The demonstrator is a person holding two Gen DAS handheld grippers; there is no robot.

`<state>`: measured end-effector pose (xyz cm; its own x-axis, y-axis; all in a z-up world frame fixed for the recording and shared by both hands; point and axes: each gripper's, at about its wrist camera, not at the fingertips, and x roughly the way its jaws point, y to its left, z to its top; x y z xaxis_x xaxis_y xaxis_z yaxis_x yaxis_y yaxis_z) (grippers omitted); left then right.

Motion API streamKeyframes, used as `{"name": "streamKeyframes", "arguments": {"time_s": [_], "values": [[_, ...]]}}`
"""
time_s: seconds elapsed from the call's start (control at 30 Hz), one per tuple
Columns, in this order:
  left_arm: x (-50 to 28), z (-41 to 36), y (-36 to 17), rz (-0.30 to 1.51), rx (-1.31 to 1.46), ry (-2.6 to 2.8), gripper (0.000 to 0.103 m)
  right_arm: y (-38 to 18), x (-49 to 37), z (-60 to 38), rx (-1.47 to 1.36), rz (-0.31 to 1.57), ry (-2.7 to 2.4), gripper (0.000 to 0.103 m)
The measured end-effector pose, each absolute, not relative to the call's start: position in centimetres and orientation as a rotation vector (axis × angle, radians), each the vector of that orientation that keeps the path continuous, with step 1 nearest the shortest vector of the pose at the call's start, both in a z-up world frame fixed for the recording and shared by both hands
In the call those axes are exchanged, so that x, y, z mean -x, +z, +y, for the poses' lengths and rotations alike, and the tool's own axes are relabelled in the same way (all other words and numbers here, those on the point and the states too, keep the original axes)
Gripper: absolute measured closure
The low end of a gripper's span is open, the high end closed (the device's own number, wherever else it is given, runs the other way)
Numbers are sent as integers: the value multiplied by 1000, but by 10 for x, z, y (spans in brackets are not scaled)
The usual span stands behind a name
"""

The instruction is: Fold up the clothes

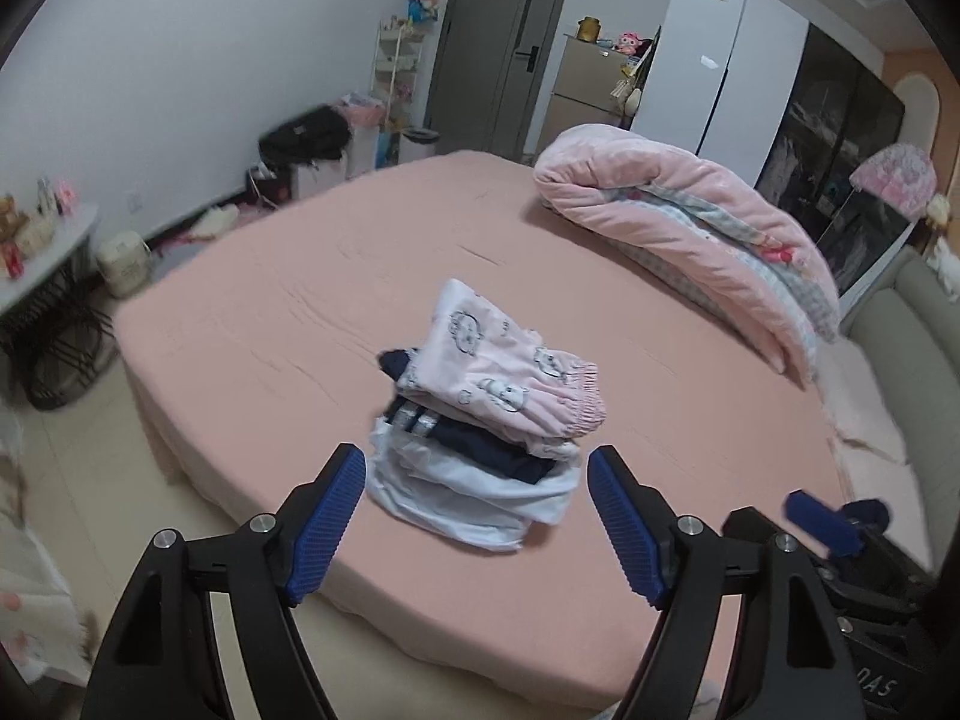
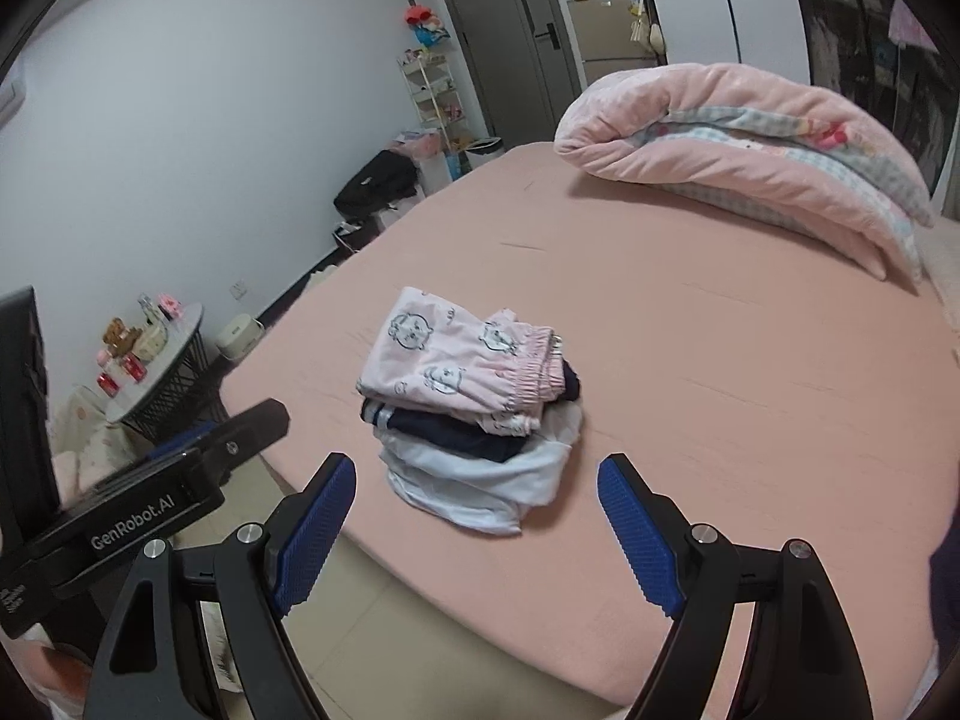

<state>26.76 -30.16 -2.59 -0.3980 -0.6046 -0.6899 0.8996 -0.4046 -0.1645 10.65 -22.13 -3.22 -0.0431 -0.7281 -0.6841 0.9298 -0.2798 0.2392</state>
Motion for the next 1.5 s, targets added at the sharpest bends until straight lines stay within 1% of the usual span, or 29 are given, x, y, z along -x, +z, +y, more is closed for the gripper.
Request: {"name": "streamKeyframes", "arguments": {"time_s": [0.13,0.33,0.63,0.93,1.13,1.5], "values": [[-270,-279,-18,536,-675,-1928,27,-24,-117,-208,-845,354,-1667,20],[-286,-260,-9,594,-642,-1974,27,-10,-134,-188,-819,408,-1684,20],[-294,-235,9,490,-688,-1953,27,13,-158,-164,-771,473,-1707,20],[-304,-216,25,472,-734,-1963,27,30,-164,-144,-797,450,-1688,20],[-312,-212,24,493,-765,-1965,27,40,-181,-135,-761,501,-1682,20],[-314,-203,30,443,-781,-1980,27,43,-194,-126,-735,551,-1698,20]]}}
